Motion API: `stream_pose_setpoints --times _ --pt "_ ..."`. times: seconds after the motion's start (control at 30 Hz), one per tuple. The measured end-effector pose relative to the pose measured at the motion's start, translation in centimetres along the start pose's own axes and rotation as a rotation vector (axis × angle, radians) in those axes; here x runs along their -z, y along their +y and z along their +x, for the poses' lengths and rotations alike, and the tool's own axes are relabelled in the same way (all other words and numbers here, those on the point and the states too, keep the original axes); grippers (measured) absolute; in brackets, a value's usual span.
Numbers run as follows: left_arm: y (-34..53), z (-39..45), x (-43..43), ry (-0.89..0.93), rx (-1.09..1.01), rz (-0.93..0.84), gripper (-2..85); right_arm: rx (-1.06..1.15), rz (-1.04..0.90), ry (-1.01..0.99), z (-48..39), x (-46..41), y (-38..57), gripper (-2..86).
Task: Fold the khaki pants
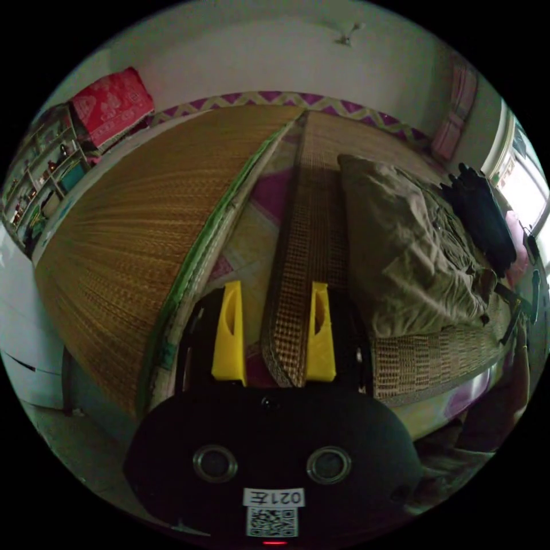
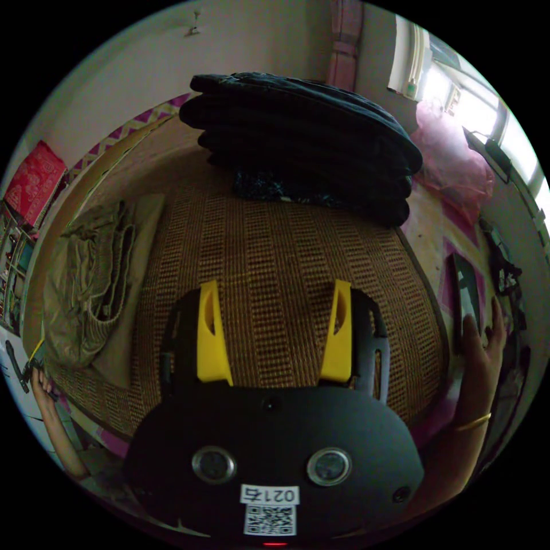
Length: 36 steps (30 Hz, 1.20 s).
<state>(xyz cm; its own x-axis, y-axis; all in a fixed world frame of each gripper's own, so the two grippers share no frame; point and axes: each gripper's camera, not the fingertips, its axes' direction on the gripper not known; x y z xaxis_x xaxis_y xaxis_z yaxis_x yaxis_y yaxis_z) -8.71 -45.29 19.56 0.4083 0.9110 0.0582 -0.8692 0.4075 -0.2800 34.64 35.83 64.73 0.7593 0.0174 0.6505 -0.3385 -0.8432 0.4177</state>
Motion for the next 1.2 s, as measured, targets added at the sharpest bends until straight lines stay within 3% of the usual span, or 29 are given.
stream_pose_setpoints --times 1.2 --pt "-2.6 -2.8 3.5 0.025 -0.022 -0.019 13.8 -0.002 -0.001 0.003 4.6 -0.7 2.5 26.1"
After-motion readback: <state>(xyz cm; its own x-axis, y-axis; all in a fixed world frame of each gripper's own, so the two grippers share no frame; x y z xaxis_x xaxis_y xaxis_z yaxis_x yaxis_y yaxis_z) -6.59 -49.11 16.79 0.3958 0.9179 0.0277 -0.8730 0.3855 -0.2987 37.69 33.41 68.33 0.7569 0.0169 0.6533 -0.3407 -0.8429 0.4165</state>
